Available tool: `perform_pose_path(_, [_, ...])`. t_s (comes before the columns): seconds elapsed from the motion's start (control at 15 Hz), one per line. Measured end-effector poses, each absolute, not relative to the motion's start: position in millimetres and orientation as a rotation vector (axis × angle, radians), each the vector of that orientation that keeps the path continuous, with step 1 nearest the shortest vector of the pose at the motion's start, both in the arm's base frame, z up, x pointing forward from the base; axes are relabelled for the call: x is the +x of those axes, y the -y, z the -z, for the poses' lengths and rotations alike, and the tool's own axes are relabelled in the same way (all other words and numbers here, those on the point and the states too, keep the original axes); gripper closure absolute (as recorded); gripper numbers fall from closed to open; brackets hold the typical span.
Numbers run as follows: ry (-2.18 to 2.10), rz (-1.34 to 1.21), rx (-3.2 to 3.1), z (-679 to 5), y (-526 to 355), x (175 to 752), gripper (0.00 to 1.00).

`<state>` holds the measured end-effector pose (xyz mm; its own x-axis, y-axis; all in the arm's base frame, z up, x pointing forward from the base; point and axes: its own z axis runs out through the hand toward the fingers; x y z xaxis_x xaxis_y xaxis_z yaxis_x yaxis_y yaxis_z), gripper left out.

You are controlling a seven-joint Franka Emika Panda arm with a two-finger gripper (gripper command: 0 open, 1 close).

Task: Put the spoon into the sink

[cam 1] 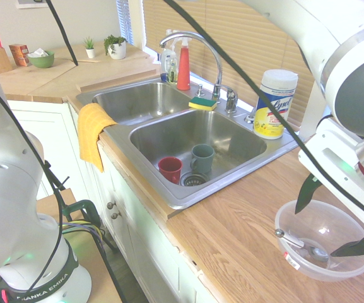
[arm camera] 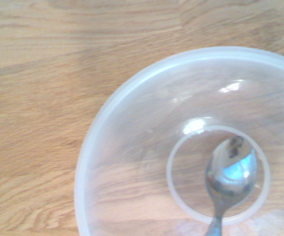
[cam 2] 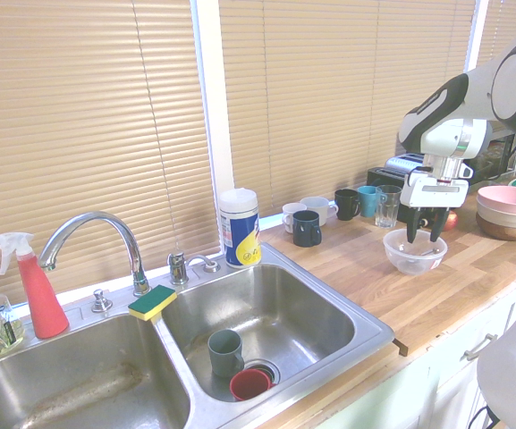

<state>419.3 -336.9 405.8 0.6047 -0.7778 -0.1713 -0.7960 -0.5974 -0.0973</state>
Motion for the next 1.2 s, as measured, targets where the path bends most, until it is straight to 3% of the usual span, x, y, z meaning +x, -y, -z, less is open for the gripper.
perform_pose_path(0.8, [-1.319, -0.281, -2.692, -379.3, 315.7, 423.3, 0.0])
perform_pose_path(0.87, [-1.32, -0.284, -2.691, -378.5, 315.6, 422.9, 1.0])
perform_pose_path(1.2, [-1.345, -0.287, -2.685, -376.2, 321.9, 418.4, 1.0])
